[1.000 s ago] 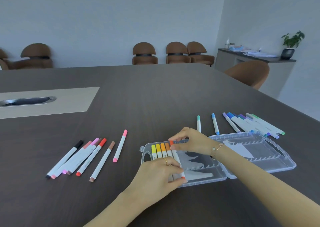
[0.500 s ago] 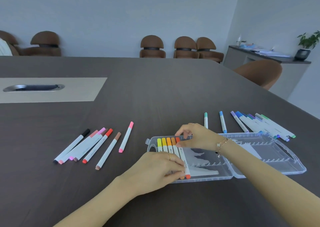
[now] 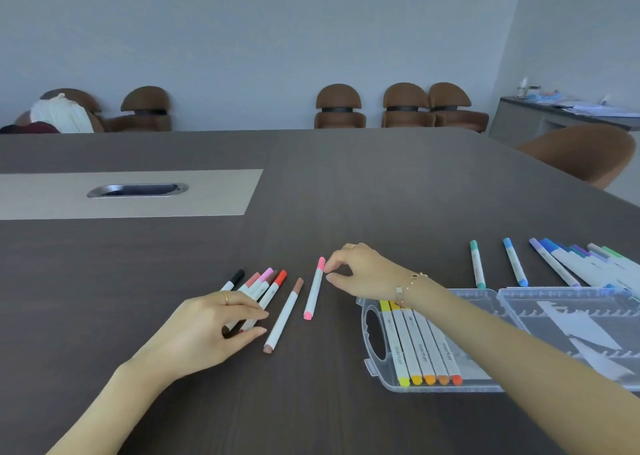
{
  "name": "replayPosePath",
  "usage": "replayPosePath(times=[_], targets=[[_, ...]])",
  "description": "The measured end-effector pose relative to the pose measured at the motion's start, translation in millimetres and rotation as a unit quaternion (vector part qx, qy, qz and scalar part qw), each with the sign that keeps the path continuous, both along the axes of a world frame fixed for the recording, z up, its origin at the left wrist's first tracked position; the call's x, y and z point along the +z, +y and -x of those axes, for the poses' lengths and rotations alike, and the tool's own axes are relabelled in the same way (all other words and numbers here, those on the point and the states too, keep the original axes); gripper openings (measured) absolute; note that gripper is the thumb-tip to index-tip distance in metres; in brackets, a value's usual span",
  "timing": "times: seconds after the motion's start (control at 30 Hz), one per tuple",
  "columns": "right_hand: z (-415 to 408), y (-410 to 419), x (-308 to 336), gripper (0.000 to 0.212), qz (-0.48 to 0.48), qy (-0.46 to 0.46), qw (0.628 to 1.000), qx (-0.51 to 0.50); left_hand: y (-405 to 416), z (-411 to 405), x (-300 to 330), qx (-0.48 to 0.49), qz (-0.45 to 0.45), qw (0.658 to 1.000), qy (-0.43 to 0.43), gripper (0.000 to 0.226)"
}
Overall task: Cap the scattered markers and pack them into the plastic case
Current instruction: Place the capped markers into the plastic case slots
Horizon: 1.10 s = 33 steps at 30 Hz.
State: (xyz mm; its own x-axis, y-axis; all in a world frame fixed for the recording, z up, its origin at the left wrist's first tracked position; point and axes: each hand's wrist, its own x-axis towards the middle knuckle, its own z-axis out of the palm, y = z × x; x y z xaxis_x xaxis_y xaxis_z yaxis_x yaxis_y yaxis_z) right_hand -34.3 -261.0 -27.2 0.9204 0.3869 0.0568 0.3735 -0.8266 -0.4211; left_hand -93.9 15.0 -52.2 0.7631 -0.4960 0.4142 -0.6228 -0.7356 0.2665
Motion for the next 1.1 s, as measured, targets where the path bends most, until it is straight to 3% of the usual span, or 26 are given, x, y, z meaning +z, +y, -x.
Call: replayPosePath(times=[0.3, 0.47, 0.73, 0.87, 1.1], targets=[[-18, 57, -7, 0.033, 0.040, -0.003, 0.999, 0.009, 15, -7, -9, 0.010, -0.014, 0.999, 0.034, 0.032], [-25, 61, -9, 0.036, 0.034, 0.008, 0.999, -0.022, 35, -13, -7, 0.052, 0.024, 0.998, 0.020, 0.052], [-28, 75, -12, 0.030, 0.017, 0.033, 0.999, -0.024, 24, -13, -6, 0.022, -0.036, 0.999, 0.030, 0.032], [-24, 79, -15, 0.032, -0.008, 0.025, 0.999, -0.018, 24, -13, -6, 0.016, -0.022, 0.999, 0.038, 0.035], [-11, 37, 7, 0.020, -0.214, 0.040, 0.973, -0.083, -36, 10, -7, -0.009, 0.109, 0.994, -0.010, 0.035]])
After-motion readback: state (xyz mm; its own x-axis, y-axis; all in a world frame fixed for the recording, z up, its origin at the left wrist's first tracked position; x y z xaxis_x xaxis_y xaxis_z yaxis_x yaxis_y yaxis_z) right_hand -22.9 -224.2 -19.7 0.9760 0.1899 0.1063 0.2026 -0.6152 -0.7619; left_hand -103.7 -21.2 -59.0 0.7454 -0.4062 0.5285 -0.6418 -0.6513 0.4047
